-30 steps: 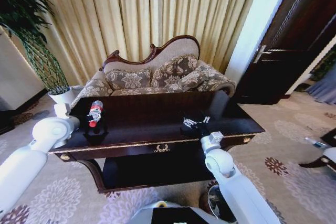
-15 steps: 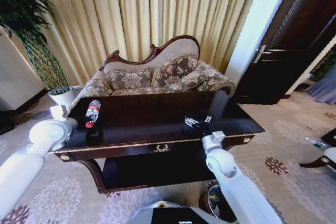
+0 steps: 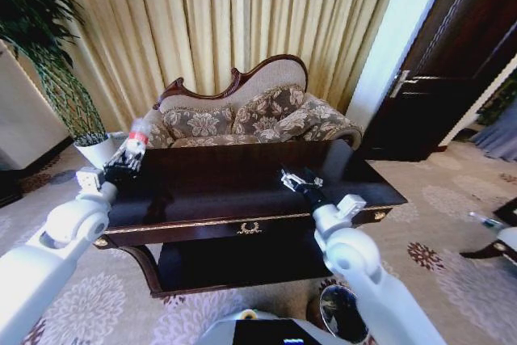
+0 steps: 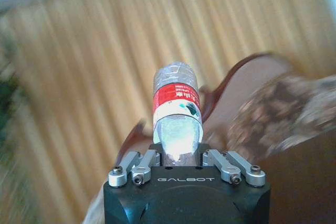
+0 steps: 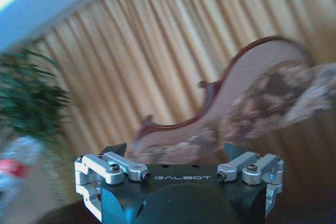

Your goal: Move to the front of the table and place the trash on the table into the trash bin.

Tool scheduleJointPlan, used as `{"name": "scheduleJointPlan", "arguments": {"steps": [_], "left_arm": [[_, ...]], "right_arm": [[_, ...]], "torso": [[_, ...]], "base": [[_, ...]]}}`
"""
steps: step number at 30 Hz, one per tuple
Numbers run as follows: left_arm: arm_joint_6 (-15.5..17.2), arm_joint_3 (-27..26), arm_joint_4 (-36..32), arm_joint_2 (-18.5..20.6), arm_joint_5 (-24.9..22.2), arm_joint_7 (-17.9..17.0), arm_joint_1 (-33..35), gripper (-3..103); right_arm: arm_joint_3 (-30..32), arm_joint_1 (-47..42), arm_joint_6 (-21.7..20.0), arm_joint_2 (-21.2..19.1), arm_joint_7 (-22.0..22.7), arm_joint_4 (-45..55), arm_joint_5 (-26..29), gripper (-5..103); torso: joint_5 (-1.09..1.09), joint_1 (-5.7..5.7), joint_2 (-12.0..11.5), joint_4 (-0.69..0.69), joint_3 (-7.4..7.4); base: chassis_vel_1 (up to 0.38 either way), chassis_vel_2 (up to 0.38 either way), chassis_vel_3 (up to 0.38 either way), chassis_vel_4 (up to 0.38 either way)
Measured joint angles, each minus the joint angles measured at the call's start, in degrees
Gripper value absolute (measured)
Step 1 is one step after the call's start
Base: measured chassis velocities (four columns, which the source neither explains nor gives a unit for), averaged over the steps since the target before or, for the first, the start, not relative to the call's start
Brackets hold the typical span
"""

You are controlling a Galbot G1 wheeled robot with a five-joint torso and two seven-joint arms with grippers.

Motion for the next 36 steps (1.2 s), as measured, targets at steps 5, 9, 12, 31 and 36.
{"name": "scheduleJointPlan", "arguments": {"steps": [5,9,12,31,36], "left_arm": [[-8.6,2.4,-2.1,1.3,4.4,8.1,-1.3,31],[-13.3,5.7,-4.7,2.7,5.2,11.9,-3.0,31],[-13.7,8.9,-6.5,3.2,4.1,12.5,-6.3,31],[-14.5,31.4,3.4,3.5,1.1,13.5,-34.1,31],[-13.7,36.5,4.2,1.5,1.2,13.2,-38.5,31]], "right_arm": [[0.7,3.0,-0.8,-3.8,-3.4,2.8,9.5,100],[-0.6,5.6,-0.8,-5.4,-7.7,2.7,11.3,100],[-1.8,8.0,-1.0,-5.5,-8.6,1.7,12.2,100],[-11.9,34.9,-3.0,-5.2,-9.7,-17.4,20.6,100],[-14.8,38.7,-3.0,-3.3,-9.7,-20.4,20.1,100]], "torso": [[0.0,0.0,0.0,0.01,0.0],[0.01,0.0,0.0,0.0,0.0],[0.01,0.0,0.0,0.01,0.0],[0.0,0.01,0.0,-0.01,0.02],[0.0,0.01,0.0,0.0,0.01]], "base": [[0.0,0.0,0.0,0.0],[0.0,0.0,0.0,0.0],[0.0,0.0,0.0,0.0],[0.0,0.0,0.0,0.0],[0.0,0.0,0.0,0.0]]}}
